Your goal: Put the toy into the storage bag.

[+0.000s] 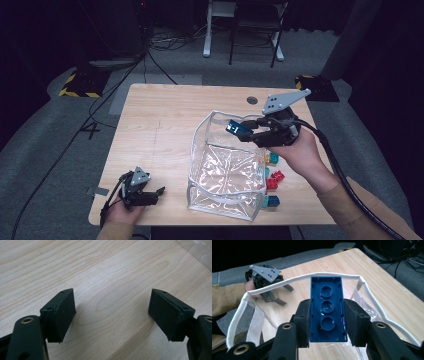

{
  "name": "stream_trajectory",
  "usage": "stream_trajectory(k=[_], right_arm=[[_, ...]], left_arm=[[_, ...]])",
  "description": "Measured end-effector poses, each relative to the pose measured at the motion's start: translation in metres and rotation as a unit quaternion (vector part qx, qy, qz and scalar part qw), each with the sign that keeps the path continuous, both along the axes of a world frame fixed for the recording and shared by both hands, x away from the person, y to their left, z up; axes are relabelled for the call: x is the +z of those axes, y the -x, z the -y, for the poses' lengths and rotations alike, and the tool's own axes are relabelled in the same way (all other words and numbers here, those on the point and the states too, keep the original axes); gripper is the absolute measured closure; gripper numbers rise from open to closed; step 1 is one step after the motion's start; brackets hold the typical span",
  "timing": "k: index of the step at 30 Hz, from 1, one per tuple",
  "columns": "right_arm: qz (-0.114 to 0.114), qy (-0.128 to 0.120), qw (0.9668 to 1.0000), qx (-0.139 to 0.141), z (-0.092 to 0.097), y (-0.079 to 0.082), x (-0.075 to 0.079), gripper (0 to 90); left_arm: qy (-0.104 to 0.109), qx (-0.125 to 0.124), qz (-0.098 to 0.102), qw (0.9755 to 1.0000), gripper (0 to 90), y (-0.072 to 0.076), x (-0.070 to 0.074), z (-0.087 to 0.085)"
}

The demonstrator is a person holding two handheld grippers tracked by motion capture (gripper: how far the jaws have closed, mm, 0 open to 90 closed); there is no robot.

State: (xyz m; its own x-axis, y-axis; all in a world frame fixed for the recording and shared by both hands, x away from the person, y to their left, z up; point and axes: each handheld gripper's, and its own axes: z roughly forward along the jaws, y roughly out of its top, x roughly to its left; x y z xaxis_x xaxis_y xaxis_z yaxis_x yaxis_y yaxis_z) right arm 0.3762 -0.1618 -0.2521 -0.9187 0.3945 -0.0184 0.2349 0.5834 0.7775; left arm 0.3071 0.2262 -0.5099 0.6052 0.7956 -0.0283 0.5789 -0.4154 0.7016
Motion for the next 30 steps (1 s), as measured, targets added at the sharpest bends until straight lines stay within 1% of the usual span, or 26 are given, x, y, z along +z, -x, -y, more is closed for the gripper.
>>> stream_trajectory(k=[2, 8, 11, 17, 23, 25, 26, 27, 28, 29, 30], right_arm=[[-0.004, 0.002, 1.0, 0.001, -0.004, -0.002, -0.004, 59.5], [-0.02, -0.001, 0.9998, 0.0, -0.017, -0.015, -0.019, 59.5], [-0.025, 0.005, 0.9997, -0.001, -0.022, -0.021, -0.024, 59.5], [-0.038, 0.016, 0.9991, -0.003, -0.026, -0.026, -0.034, 59.5], [-0.052, 0.031, 0.9982, 0.001, -0.031, -0.027, -0.045, 59.4], [-0.062, 0.033, 0.9975, 0.003, -0.031, -0.028, -0.047, 59.1], [-0.066, 0.03, 0.9974, 0.003, -0.03, -0.028, -0.048, 58.5], [-0.069, 0.024, 0.9973, 0.007, -0.029, -0.029, -0.049, 54.1], [-0.074, 0.012, 0.9972, 0.009, -0.028, -0.029, -0.048, 48.5], [-0.078, -0.001, 0.9969, 0.015, -0.026, -0.03, -0.048, 47.4], [-0.08, -0.007, 0.9966, 0.016, -0.025, -0.03, -0.046, 46.4]], left_arm=[[0.0, 0.0, 0.0, 1.0, 22.2, 0.0, 0.0, 0.0], [0.0, 0.0, 0.0, 1.0, 22.2, 0.0, 0.0, 0.0], [0.0, 0.0, 0.0, 1.0, 22.2, 0.0, 0.0, 0.0], [0.001, 0.0, 0.0, 1.0, 22.2, 0.0, 0.0, 0.0], [0.001, 0.0, 0.0, 1.0, 22.2, 0.0, 0.0, 0.0], [0.001, 0.0, 0.0, 1.0, 22.2, 0.0, 0.0, 0.0], [0.001, -0.001, 0.0, 1.0, 22.2, 0.0, 0.0, 0.0], [0.001, -0.001, 0.0, 1.0, 22.2, 0.0, 0.0, 0.0], [0.001, -0.001, 0.0, 1.0, 22.2, 0.0, 0.0, 0.0], [0.001, -0.001, 0.0, 1.0, 22.1, 0.0, 0.0, 0.0], [0.001, -0.001, 0.0, 1.0, 22.2, 0.0, 0.0, 0.0]])
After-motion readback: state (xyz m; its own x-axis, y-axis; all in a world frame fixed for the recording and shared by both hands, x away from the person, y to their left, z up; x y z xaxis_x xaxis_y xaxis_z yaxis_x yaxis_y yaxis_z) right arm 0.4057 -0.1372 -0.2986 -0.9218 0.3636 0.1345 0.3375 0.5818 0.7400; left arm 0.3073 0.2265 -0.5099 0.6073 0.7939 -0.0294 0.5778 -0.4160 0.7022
